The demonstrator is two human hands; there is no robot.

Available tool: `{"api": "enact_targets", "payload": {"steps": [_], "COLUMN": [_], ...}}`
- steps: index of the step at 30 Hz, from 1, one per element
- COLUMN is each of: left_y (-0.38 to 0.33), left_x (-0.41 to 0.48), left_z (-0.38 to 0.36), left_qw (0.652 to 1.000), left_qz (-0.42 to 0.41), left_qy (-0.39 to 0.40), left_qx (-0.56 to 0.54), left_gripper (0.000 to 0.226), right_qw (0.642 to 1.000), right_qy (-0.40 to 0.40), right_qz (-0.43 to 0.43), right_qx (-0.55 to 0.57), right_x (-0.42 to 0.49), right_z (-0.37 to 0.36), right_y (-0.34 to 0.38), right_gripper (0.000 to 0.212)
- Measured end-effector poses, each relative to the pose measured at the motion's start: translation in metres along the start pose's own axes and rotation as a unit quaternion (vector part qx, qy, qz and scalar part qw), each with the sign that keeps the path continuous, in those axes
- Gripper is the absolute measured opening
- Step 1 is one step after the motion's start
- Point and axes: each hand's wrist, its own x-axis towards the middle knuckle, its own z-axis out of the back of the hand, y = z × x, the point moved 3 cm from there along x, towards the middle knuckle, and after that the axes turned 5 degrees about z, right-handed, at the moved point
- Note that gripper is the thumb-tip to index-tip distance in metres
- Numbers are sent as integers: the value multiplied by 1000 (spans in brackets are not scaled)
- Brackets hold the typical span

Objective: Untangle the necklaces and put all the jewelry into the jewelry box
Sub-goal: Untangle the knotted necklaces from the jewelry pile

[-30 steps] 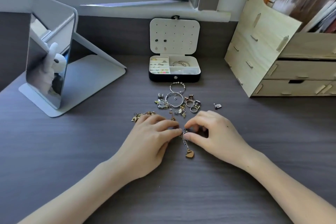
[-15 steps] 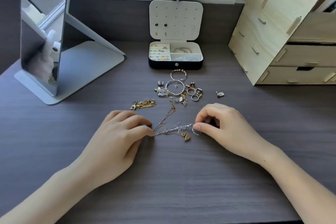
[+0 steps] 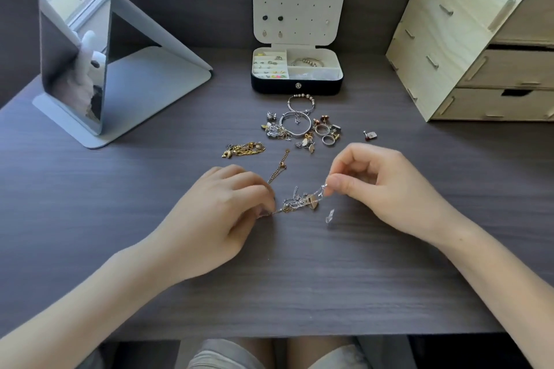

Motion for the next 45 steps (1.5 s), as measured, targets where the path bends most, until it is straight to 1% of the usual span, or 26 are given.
{"api": "enact_targets", "payload": {"steps": [2, 5, 8, 12, 16, 19, 22, 23, 24, 26, 28, 30, 32, 35, 38, 41, 43, 45], "left_y": [-3, -7, -7, -1, 6, 10, 11, 11, 9, 5, -1, -7, -10, -10, -10, -10, -9, -8], "left_x": [8, 21, 27, 27, 21, 17, 15, 14, 14, 16, 20, 27, 35, 43, 46, 47, 47, 47], "left_z": [-3, -9, -14, -12, -6, -2, 1, 2, 2, 1, -2, -7, -10, -14, -16, -17, -17, -16], "left_qw": [1000, 999, 999, 997, 996, 994, 994, 994, 995, 996, 998, 998, 997, 992, 991, 988, 984, 981], "left_qz": [19, 35, 43, 71, 94, 107, 110, 107, 101, 83, 67, 64, 78, 113, 119, 132, 147, 161], "left_qy": [-9, 0, 13, 7, 2, 11, 13, 9, 3, -10, -17, -15, -4, 23, 39, 54, 60, 56], "left_qx": [-1, 0, -17, -27, -8, -1, 13, 15, 16, 13, -3, -14, -22, -45, -48, -66, -82, -96], "left_gripper": [22, 32, 32, 27, 29, 28, 29, 29, 28, 27, 29, 30, 27, 14, 7, 8, 9, 11], "right_qw": [999, 997, 998, 999, 992, 983, 966, 967, 973, 977, 962, 947, 942, 945, 949, 962, 959, 951], "right_qy": [-10, -29, -24, -32, -60, -74, -87, -75, -44, 59, 142, 182, 191, 185, 173, 98, 36, -11], "right_qz": [9, 15, 18, 11, 10, 5, 47, 64, 76, 97, 130, 145, 147, 143, 140, 119, 99, 73], "right_qx": [32, 71, 53, -19, -107, -170, -237, -233, -213, -178, -192, -221, -235, -230, -223, -224, -264, -301], "right_x": [6, 16, 24, 29, 33, 32, 26, 22, 18, 6, -7, -15, -18, -20, -19, -14, -8, -2], "right_z": [0, 2, 3, 2, 0, 0, -1, -1, -3, -10, -18, -25, -28, -28, -22, -3, 11, 21], "right_y": [7, 13, 13, 3, -8, -16, -9, -5, 0, 9, 12, 10, 5, 0, -1, -4, -12, -24], "right_gripper": [6, 7, 9, 11, 18, 13, 8, 8, 10, 18, 23, 23, 20, 11, 12, 11, 9, 12]}}
